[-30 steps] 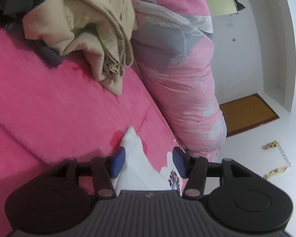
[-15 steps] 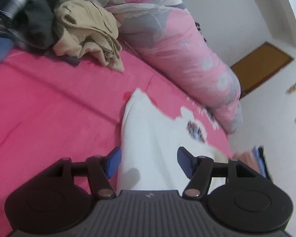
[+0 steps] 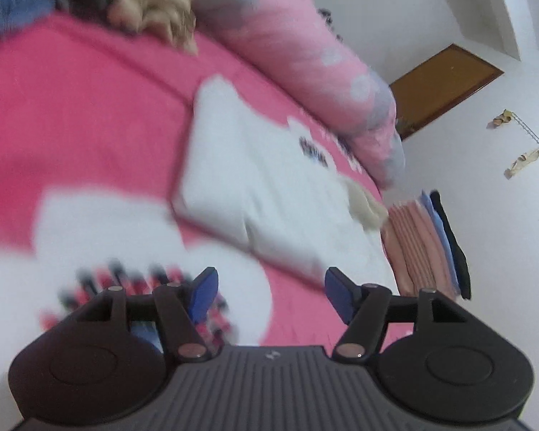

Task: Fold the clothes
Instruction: 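Pinch the folded sweatshirt edge with both grippers and press it flat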

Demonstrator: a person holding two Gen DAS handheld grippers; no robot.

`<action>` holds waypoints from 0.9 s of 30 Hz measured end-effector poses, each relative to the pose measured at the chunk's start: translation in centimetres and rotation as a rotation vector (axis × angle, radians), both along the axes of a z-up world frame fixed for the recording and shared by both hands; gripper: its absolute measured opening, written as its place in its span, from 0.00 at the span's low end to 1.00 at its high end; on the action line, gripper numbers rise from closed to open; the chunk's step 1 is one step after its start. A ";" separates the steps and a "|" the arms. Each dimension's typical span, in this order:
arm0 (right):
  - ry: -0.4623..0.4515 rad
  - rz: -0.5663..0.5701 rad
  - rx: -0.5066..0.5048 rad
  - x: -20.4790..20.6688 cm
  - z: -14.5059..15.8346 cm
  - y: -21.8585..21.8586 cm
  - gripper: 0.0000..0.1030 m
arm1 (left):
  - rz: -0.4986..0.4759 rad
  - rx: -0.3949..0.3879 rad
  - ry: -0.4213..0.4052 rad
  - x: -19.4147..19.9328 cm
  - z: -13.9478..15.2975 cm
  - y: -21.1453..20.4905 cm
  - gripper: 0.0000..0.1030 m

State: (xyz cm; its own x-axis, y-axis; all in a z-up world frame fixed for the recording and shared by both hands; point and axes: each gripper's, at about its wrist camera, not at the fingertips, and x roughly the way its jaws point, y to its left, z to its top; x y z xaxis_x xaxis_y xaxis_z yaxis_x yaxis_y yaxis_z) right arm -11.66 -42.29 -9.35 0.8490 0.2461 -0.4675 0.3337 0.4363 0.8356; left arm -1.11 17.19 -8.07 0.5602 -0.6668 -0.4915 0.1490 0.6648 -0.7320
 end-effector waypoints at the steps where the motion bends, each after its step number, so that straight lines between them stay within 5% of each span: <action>1: -0.013 0.018 0.041 -0.2 -0.2 0.7 0.54 | -0.004 -0.005 0.005 -0.2 -0.4 -0.6 0.64; 7: 0.055 0.126 0.116 1.3 -1.8 4.4 0.54 | 0.073 -0.035 0.007 1.3 -2.5 -2.8 0.63; 14: 0.030 -0.026 0.149 6.0 -3.4 3.5 0.51 | 0.197 -0.111 0.029 5.6 -3.2 -2.6 0.50; 17: 0.023 -0.078 0.164 7.5 -3.8 3.2 0.49 | 0.225 -0.122 0.053 6.7 -3.8 -2.5 0.36; 19: 0.015 -0.107 0.153 8.5 -4.0 3.3 0.45 | 0.245 -0.115 0.050 7.0 -3.9 -2.7 0.21; 22: 0.004 -0.146 0.152 9.4 -4.6 3.1 0.15 | 0.266 -0.105 0.011 6.7 -3.1 -3.0 0.08; 27: -0.081 -0.155 0.122 7.8 -3.4 3.2 0.09 | 0.260 -0.107 -0.080 3.6 -0.1 -2.1 0.05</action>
